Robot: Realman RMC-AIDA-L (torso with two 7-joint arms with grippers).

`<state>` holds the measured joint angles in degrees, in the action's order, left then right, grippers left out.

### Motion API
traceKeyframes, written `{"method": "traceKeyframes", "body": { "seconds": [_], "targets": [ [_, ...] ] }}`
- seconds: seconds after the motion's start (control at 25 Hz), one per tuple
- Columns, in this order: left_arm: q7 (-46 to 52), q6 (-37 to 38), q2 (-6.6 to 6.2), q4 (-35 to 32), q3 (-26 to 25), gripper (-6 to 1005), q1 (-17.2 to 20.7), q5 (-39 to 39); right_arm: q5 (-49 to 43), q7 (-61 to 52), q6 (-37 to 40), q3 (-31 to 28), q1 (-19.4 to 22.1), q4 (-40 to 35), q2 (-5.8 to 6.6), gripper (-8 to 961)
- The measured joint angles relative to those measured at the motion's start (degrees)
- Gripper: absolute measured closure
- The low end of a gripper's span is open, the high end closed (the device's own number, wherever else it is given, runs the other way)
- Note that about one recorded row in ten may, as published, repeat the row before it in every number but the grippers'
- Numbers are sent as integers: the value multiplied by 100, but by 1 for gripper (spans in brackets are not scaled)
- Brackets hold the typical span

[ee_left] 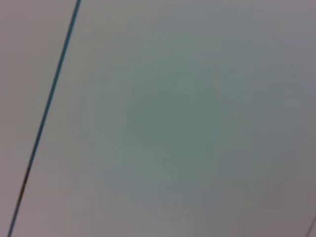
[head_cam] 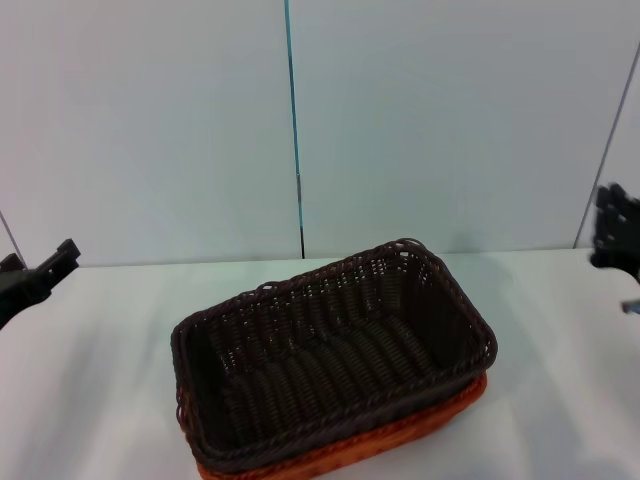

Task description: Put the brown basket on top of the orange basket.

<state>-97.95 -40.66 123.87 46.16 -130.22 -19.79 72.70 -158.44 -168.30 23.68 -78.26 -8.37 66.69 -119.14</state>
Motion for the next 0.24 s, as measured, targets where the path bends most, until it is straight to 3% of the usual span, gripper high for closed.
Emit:
{"method": "traceKeyframes", "body": {
  "seconds": [0.24],
  "targets": [
    [-715, -509, 7, -234, -27, 107, 82, -420, 21, -19, 3, -239, 363, 20, 4, 887]
  ]
}}
